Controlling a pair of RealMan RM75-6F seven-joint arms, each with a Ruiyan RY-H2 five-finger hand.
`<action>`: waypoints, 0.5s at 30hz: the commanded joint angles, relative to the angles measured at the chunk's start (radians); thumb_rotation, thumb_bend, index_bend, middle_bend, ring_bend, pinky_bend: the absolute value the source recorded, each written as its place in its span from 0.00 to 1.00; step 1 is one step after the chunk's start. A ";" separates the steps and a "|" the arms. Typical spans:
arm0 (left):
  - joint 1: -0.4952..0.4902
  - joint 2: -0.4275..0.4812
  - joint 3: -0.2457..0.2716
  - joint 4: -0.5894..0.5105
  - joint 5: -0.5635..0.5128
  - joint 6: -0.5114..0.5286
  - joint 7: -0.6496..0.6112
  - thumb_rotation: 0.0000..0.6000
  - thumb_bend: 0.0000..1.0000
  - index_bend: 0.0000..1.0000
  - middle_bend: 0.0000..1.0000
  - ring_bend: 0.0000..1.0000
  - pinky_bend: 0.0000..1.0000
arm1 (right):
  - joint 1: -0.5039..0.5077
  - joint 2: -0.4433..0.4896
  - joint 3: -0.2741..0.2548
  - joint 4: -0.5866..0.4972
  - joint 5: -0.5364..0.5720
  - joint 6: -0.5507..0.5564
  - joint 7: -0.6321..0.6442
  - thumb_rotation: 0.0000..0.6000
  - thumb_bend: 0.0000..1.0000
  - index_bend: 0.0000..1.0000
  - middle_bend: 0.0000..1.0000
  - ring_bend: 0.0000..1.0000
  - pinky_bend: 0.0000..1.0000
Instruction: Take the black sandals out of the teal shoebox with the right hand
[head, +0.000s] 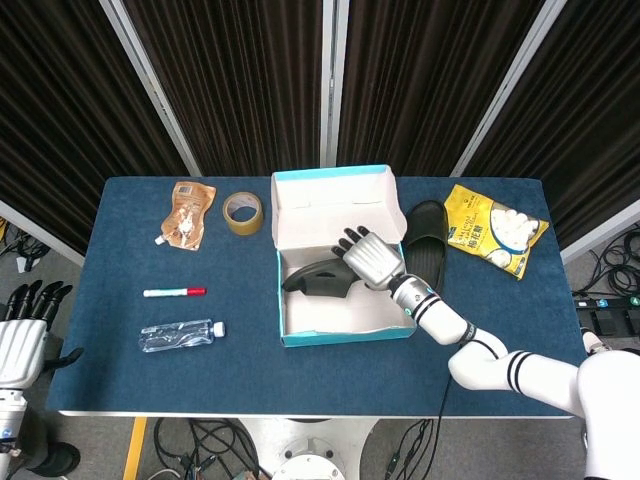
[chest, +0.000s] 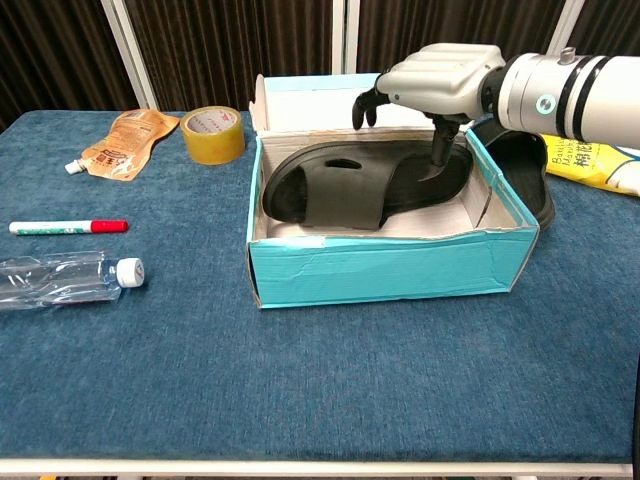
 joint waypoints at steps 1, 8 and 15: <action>-0.002 -0.002 -0.001 0.002 0.001 -0.001 0.000 1.00 0.07 0.12 0.09 0.00 0.05 | -0.004 -0.024 -0.011 0.025 -0.025 0.018 0.023 1.00 0.03 0.28 0.29 0.17 0.24; -0.007 -0.006 -0.004 0.006 -0.003 -0.010 0.000 1.00 0.07 0.12 0.09 0.00 0.05 | -0.002 -0.049 -0.008 0.048 -0.024 0.018 0.010 1.00 0.03 0.29 0.31 0.21 0.25; -0.009 -0.012 -0.005 0.017 -0.008 -0.017 -0.010 1.00 0.07 0.12 0.09 0.00 0.05 | 0.003 -0.090 -0.005 0.088 -0.023 0.017 -0.009 1.00 0.05 0.32 0.35 0.27 0.26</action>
